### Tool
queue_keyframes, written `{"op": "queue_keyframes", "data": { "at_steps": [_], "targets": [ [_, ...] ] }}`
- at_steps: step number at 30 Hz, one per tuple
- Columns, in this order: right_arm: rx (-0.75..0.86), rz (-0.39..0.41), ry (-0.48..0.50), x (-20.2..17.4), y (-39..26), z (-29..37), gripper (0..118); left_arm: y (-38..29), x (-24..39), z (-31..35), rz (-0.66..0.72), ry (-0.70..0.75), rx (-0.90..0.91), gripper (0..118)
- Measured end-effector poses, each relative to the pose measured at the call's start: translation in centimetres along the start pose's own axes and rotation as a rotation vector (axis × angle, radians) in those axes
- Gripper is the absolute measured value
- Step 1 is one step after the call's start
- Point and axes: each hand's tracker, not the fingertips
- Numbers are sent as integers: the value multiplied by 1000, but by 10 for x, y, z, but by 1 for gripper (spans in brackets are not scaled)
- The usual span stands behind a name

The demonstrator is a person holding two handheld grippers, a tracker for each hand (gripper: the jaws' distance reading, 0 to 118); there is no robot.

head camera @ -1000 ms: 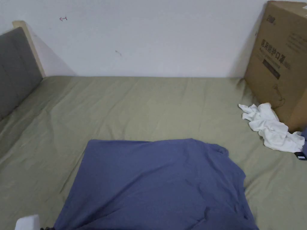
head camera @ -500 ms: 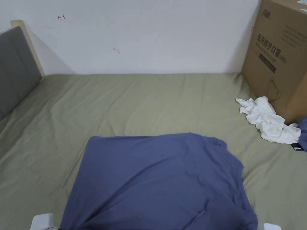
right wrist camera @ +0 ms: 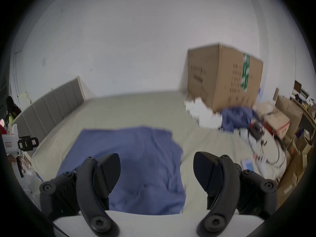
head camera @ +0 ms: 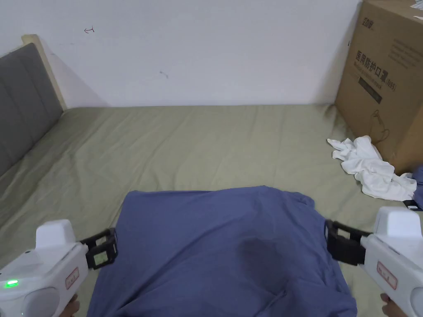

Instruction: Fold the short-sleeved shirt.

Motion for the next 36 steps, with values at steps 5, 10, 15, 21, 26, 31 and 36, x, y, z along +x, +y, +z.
{"op": "queue_keyframes", "data": {
  "at_steps": [5, 10, 15, 21, 26, 31, 36],
  "targets": [
    [151, 56, -70, -14, 10, 5, 87, 11, 14, 13, -52, 42, 199, 88],
    [205, 64, -78, -29, 6, 12, 28, 7, 23, 18, -58, 6, 230, 16],
    [210, 93, -92, -37, 1, 12, 0, 4, 23, 18, -34, -48, 204, 0],
    [196, 72, -84, -33, -1, 12, 0, 0, 15, 10, -59, -75, 92, 0],
    [174, 71, -85, -27, -6, 12, 0, -25, -9, -6, -68, -65, -97, 0],
    [139, 65, -93, -23, -15, 8, 0, -69, -32, -26, -36, -30, -302, 6],
    [100, 65, -92, -22, -26, 3, 0, -109, -50, -48, -11, 31, -432, 88]
  ]
}}
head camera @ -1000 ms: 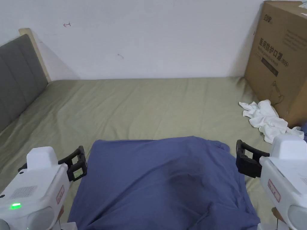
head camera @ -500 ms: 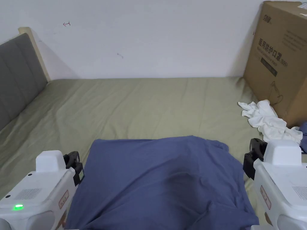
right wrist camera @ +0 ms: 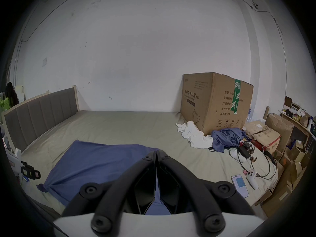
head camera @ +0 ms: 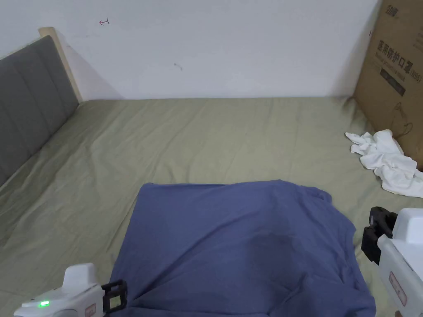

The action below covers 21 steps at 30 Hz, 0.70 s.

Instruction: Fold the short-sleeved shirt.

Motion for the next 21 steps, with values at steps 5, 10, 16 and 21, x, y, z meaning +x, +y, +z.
{"op": "queue_keyframes", "data": {
  "at_steps": [5, 10, 16, 21],
  "targets": [
    [-38, 1, 6, 3, -10, -5, 0, -18, -9, -22, 25, 19, -133, 89],
    [-68, 2, 3, 6, -17, -6, 0, -32, -14, -37, 15, 35, -171, 59],
    [-122, -7, -10, 11, -26, -5, 1, -32, -6, -45, 2, -35, -187, 5],
    [-334, -23, 10, 22, -67, -23, 46, -28, 1, -31, -38, -43, -141, 5]
  ]
}}
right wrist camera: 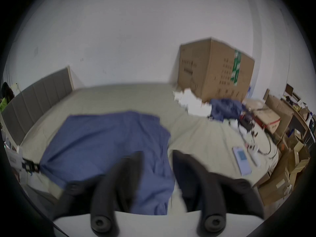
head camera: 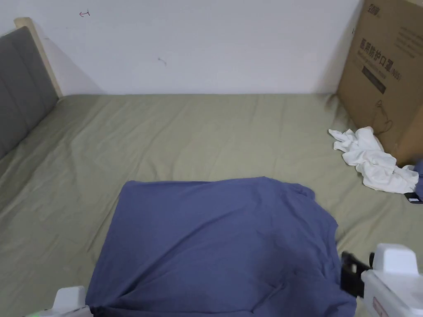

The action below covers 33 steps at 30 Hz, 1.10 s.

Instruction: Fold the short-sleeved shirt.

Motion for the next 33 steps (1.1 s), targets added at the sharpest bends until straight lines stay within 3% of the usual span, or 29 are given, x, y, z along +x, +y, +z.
{"op": "queue_keyframes", "data": {
  "at_steps": [2, 3, 9, 12, 13, 14, 15, 27, 33],
  "targets": [
    [-123, 19, 18, 1, -23, -18, 82, 1, 3, 11, -5, 3, 20, 5],
    [-136, 11, 8, 0, -35, -23, 86, 2, 2, 13, -4, -4, 21, 5],
    [-306, 14, 46, -3, -83, -52, 85, 5, 1, 21, 2, -7, 41, 5],
    [-336, 6, 51, -11, -90, -54, 69, 6, 1, 19, -1, -6, 42, 5],
    [-334, -7, 59, -12, -91, -53, 54, 6, 1, 19, -2, -5, 41, 5],
    [-340, -19, 70, -13, -91, -52, 26, 6, 2, 19, -3, -4, 40, 5],
    [-339, -35, 98, -14, -90, -50, 5, 7, 2, 19, -2, -4, 39, 5],
    [-138, -54, 98, 7, -36, -17, 1, 34, -1, 34, 44, -30, 110, 5],
    [-66, -44, 94, 15, 8, -44, 1, 81, 0, 31, 33, -33, 169, 5]
  ]
}}
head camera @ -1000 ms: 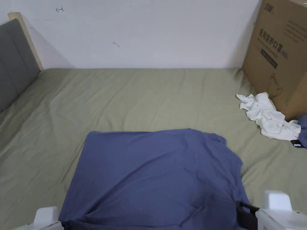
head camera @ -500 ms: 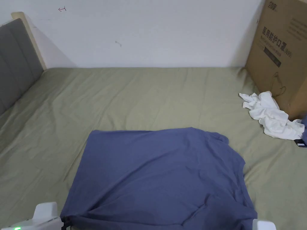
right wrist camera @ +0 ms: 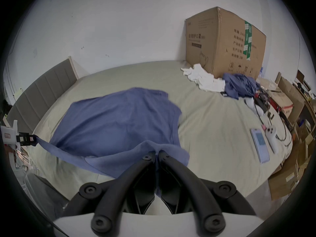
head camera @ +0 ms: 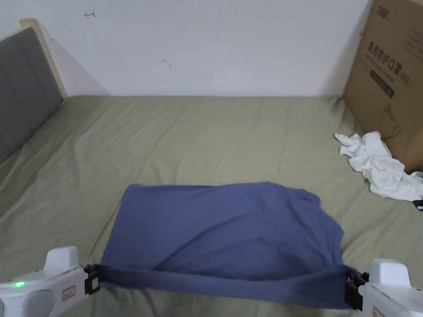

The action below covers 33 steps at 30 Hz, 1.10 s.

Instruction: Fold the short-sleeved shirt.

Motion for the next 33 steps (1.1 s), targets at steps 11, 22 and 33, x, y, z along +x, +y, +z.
{"op": "queue_keyframes", "data": {
  "at_steps": [11, 22, 33],
  "targets": [
    [-49, 58, -47, 5, 59, -108, 1, 62, 11, -95, -58, 43, -62, 5],
    [-250, 14, -121, 8, 52, -200, 1, 71, 23, -175, -121, 110, -225, 5],
    [-77, -17, -82, -1, 81, -129, 91, 87, 43, -129, -51, 59, -92, 100]
  ]
}}
